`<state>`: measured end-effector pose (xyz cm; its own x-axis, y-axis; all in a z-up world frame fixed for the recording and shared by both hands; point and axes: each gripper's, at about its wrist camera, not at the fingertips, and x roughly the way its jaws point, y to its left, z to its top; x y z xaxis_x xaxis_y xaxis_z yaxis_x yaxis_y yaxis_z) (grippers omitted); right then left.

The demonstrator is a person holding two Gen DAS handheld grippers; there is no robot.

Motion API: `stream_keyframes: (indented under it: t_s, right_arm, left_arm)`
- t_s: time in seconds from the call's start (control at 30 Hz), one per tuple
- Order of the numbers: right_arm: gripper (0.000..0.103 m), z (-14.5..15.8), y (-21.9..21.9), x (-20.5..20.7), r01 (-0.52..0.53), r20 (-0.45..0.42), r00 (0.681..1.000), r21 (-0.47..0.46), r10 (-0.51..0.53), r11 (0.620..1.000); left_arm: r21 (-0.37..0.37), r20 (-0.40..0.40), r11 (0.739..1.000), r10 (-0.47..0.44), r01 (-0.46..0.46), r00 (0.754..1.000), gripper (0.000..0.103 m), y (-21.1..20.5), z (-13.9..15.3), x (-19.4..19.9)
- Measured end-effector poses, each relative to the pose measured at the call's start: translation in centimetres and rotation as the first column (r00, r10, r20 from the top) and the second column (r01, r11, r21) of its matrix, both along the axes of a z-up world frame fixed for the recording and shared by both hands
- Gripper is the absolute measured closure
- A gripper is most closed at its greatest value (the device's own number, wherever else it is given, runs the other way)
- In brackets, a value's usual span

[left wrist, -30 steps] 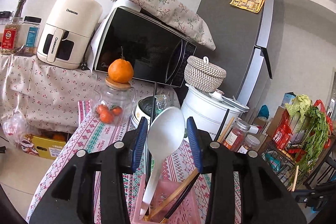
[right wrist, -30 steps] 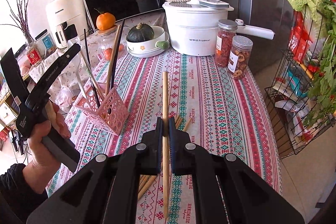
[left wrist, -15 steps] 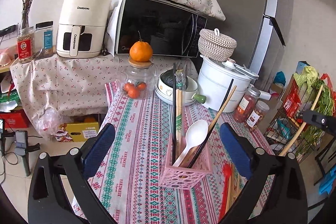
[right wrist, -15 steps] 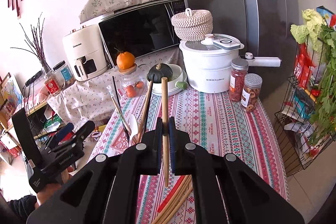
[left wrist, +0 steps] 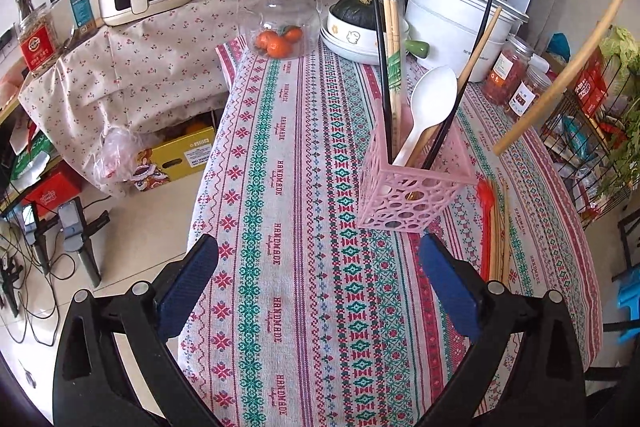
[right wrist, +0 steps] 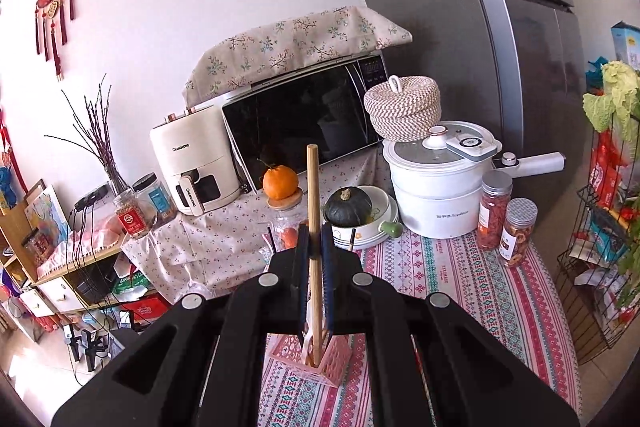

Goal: Organize utensils
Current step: 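Lower the bamboo chopstick into the pink basket and open the right gripper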

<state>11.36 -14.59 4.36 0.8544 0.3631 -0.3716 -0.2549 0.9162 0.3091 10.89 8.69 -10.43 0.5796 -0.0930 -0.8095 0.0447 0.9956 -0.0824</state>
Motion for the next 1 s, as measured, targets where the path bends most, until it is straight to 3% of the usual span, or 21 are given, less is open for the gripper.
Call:
stream_keyframes:
  t_s: [0.17,0.4,0.63,0.7,0.77,0.8,1.0]
  right_arm:
    - [0.097,-1.7,1.8,1.7,-0.014,-0.014,1.000,0.011,0.014,1.000]
    - [0.097,-4.9,4.0,3.2,-0.009,-0.054,0.999,-0.059,0.006,0.998]
    - [0.095,-7.1,4.2,4.4,-0.038,-0.113,0.993,-0.020,0.035,0.999]
    - [0.087,-7.4,3.8,4.6,-0.043,-0.136,0.990,0.008,0.044,0.999]
    - [0.062,-7.3,3.1,4.3,-0.038,-0.136,0.990,0.031,0.042,0.999]
    - [0.055,-7.1,2.7,4.1,-0.033,-0.129,0.991,0.038,0.037,0.999]
    - [0.025,-6.0,0.2,2.6,-0.020,-0.119,0.993,0.011,0.021,1.000]
  left_arm:
    - [-0.004,-0.016,1.000,-0.023,0.023,1.000,0.007,0.2,0.0,-0.1]
    - [-0.021,-0.035,1.000,-0.024,0.024,0.999,0.007,0.6,-0.1,-0.2]
    - [-0.019,-0.029,0.999,-0.032,0.032,0.999,0.007,0.2,0.2,-0.4]
    - [-0.018,-0.023,0.999,-0.033,0.033,0.999,0.007,0.1,0.3,-0.4]
    - [-0.019,-0.016,0.999,-0.034,0.034,0.999,0.007,0.0,0.5,-0.5]
    - [-0.019,-0.013,0.999,-0.036,0.036,0.999,0.007,-0.1,0.6,-0.6]
    - [-0.023,0.002,0.998,-0.057,0.057,0.998,0.007,-0.9,1.2,-1.0]
